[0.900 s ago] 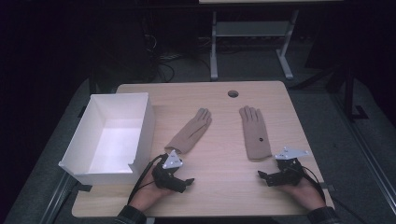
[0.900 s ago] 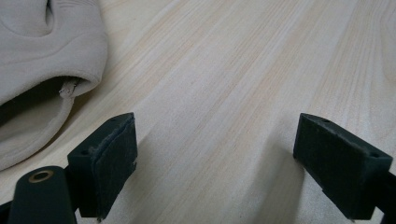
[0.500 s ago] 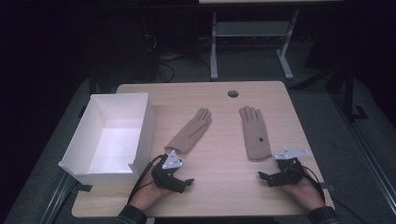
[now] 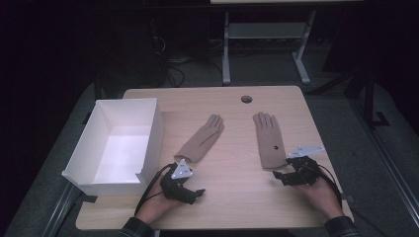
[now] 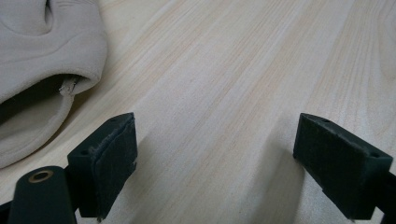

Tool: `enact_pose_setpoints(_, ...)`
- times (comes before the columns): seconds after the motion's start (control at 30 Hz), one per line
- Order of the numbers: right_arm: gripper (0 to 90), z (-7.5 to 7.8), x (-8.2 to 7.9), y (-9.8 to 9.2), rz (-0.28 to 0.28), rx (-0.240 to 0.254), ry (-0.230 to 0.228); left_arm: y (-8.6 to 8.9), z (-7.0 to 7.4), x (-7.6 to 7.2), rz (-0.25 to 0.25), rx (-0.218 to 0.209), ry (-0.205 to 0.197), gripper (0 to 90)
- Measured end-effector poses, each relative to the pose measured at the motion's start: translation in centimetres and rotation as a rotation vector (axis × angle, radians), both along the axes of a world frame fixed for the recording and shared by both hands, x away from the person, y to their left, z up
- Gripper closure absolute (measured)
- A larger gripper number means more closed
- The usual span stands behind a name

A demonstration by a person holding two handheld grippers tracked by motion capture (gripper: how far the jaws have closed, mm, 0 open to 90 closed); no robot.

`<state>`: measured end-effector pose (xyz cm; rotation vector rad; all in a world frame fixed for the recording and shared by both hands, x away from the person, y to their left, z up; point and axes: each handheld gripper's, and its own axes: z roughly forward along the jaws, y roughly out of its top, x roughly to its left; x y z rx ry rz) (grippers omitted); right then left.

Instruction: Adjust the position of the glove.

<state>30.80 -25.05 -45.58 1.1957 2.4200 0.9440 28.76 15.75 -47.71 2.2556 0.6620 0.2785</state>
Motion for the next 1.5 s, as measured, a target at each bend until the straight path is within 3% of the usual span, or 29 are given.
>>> enact_pose_setpoints(0.07,28.4,0.4,0.4,0.3,0.011,-0.015,-0.031,0.0,0.0,0.0,0.0,0.0,0.0,12.9)
enact_pose_setpoints(0.23,40.4,0.8,1.3,0.9,0.026,0.011,-0.026,0.0,0.0,0.0,0.0,0.001,0.001,12.9)
enact_pose_setpoints(0.43,72.5,1.2,2.5,2.0,0.059,0.058,0.024,0.0,0.0,0.0,-0.001,0.005,0.003,13.0)
enact_pose_setpoints(0.6,89.7,0.8,3.9,3.3,0.071,0.042,0.028,0.0,0.0,0.0,-0.001,0.004,0.002,12.9)
enact_pose_setpoints(0.83,89.9,-0.4,4.9,4.2,0.078,0.001,0.081,0.0,0.0,0.0,-0.001,0.004,0.002,13.0)
enact_pose_setpoints(1.0,89.9,-0.5,4.7,3.6,0.077,0.014,0.092,0.0,0.0,0.0,-0.001,0.004,0.002,13.0)
enact_pose_setpoints(1.33,89.9,-0.2,2.5,2.0,0.111,-0.005,0.127,0.0,0.0,0.0,0.0,0.005,0.003,13.0)
enact_pose_setpoints(1.5,89.9,0.0,0.7,1.3,0.15,-0.037,0.129,0.0,0.0,0.0,0.001,0.003,-0.001,13.0)
